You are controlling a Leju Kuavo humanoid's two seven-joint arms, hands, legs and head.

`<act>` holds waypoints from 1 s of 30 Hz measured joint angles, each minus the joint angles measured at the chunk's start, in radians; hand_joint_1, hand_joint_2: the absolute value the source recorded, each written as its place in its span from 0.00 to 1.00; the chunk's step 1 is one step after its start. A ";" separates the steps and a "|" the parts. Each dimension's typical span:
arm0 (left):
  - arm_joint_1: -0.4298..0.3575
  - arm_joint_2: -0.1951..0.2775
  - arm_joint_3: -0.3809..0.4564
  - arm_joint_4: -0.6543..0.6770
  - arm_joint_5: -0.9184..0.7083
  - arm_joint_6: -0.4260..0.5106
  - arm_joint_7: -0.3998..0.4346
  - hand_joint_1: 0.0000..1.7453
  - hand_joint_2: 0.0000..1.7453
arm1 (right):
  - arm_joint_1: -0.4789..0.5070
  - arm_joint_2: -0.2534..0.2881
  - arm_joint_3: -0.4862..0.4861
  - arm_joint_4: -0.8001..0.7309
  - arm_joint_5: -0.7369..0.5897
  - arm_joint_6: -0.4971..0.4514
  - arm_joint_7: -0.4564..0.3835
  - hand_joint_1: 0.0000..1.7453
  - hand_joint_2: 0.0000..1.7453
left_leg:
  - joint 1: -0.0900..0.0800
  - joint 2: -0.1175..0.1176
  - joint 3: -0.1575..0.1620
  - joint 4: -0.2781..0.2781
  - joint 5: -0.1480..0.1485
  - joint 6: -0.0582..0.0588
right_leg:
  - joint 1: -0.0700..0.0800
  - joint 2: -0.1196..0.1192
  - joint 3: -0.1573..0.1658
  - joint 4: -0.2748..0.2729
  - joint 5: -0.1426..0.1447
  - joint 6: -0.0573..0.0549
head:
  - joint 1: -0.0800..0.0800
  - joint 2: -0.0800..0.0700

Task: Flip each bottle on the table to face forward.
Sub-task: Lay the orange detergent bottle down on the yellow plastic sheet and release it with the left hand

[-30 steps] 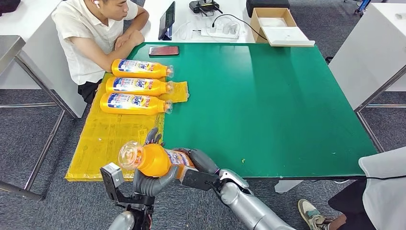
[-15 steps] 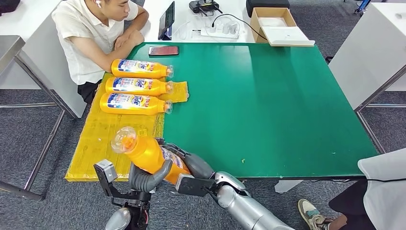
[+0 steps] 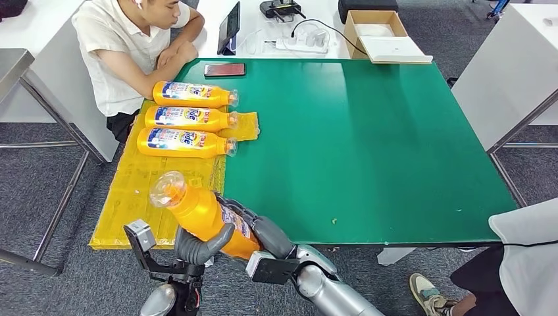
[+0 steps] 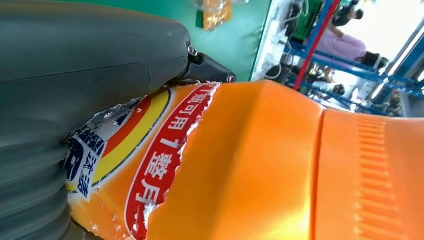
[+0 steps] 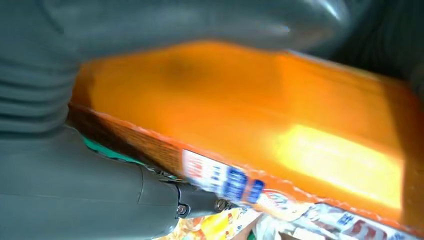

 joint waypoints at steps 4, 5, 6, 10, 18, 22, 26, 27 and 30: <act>-0.001 0.007 0.017 -0.003 -0.001 0.001 0.000 1.00 1.00 | 0.024 -0.004 -0.008 -0.029 -0.001 -0.002 -0.009 0.00 0.00 | 0.000 0.000 0.000 0.000 0.000 0.000 | 0.000 0.000 0.000 0.000 0.000 0.000 | 0.000 0.000; -0.001 0.008 0.019 -0.004 -0.005 0.003 0.000 1.00 1.00 | 0.027 -0.005 -0.010 -0.034 -0.001 -0.003 -0.009 0.00 0.00 | 0.000 0.000 0.000 0.000 0.000 0.000 | 0.000 0.000 0.000 0.000 0.000 0.000 | 0.000 0.000; -0.001 0.008 0.021 -0.004 -0.014 0.010 0.000 1.00 1.00 | 0.031 -0.005 -0.012 -0.040 -0.002 -0.006 -0.012 0.00 0.00 | 0.000 0.000 0.000 0.000 0.000 0.000 | 0.000 0.000 0.000 0.000 0.000 0.000 | 0.000 0.000; -0.002 0.017 0.046 -0.004 -0.173 0.158 -0.021 1.00 1.00 | 0.077 -0.009 -0.043 -0.083 -0.013 -0.060 -0.048 0.00 0.00 | 0.000 0.000 0.000 0.000 0.000 0.000 | 0.000 0.000 0.000 0.000 0.000 0.000 | 0.000 0.000; -0.021 0.074 0.133 0.034 -0.596 0.379 -0.034 1.00 1.00 | 0.211 -0.005 -0.290 -0.293 -0.114 -0.245 -0.062 0.00 0.00 | 0.000 0.000 -0.001 0.000 0.000 0.000 | 0.000 0.000 -0.001 0.000 0.000 0.000 | 0.000 0.000; -0.045 0.105 0.152 0.070 -0.840 0.476 0.012 1.00 1.00 | 0.233 0.021 -0.432 -0.357 -0.191 -0.316 -0.060 0.00 0.00 | 0.000 0.000 0.000 0.000 0.000 0.000 | 0.000 0.000 0.000 0.000 0.000 0.000 | 0.000 0.000; -0.125 0.123 0.151 0.177 -1.131 0.559 0.089 1.00 1.00 | 0.240 0.045 -0.503 -0.394 -0.212 -0.331 -0.063 0.00 0.00 | 0.000 0.000 0.000 0.000 0.001 0.000 | 0.000 0.000 0.000 0.000 0.000 0.000 | 0.000 0.000; -0.154 0.126 0.150 0.214 -1.184 0.564 0.107 1.00 1.00 | 0.240 0.050 -0.509 -0.401 -0.216 -0.332 -0.063 0.00 0.00 | 0.000 0.000 0.000 0.000 0.001 -0.001 | 0.000 0.000 0.000 0.000 0.000 0.000 | 0.000 0.000; -0.233 0.133 0.142 0.321 -1.284 0.559 0.144 1.00 1.00 | 0.240 0.065 -0.519 -0.417 -0.233 -0.327 -0.064 0.00 0.00 | 0.000 0.000 0.000 0.000 0.002 -0.001 | 0.000 0.000 0.000 0.001 0.001 0.000 | 0.000 0.000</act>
